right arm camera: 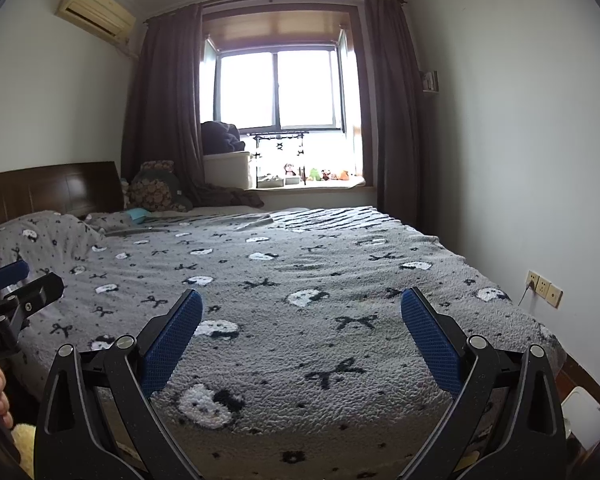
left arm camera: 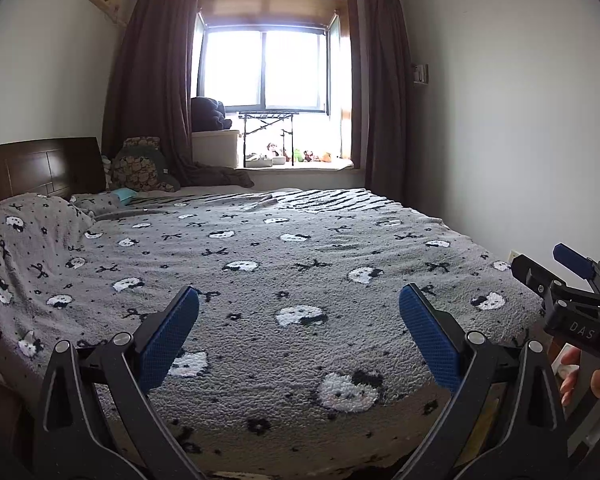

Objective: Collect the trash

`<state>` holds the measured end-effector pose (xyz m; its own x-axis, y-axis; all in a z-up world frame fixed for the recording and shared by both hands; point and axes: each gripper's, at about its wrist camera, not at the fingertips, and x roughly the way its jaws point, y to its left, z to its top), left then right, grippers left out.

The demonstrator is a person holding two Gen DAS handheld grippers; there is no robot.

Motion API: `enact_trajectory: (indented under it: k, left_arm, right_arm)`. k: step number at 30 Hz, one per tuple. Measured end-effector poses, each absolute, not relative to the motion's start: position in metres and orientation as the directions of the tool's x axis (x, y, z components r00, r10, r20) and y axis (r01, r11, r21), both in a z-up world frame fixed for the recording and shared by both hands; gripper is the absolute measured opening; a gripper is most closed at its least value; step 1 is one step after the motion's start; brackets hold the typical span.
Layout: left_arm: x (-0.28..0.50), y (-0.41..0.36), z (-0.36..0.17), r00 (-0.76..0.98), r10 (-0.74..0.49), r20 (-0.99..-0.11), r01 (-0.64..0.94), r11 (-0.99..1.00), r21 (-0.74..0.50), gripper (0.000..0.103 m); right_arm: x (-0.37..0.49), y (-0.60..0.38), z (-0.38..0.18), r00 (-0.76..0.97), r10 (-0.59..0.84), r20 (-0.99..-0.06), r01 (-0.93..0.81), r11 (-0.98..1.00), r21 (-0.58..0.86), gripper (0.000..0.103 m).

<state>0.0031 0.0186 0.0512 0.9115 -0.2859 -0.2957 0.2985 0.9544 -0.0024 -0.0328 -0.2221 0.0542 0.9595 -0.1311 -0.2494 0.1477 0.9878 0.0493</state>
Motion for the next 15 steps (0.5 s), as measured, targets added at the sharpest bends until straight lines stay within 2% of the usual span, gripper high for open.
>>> enact_trajectory:
  k: [15]
  left_arm:
    - [0.0045,0.0248,0.0515,0.919,-0.272,-0.287,0.280,0.960,-0.014,0.095]
  right_arm:
    - [-0.0319,-0.2219,0.0543,0.958,-0.130,-0.257,0.148,0.988,0.050,0.100]
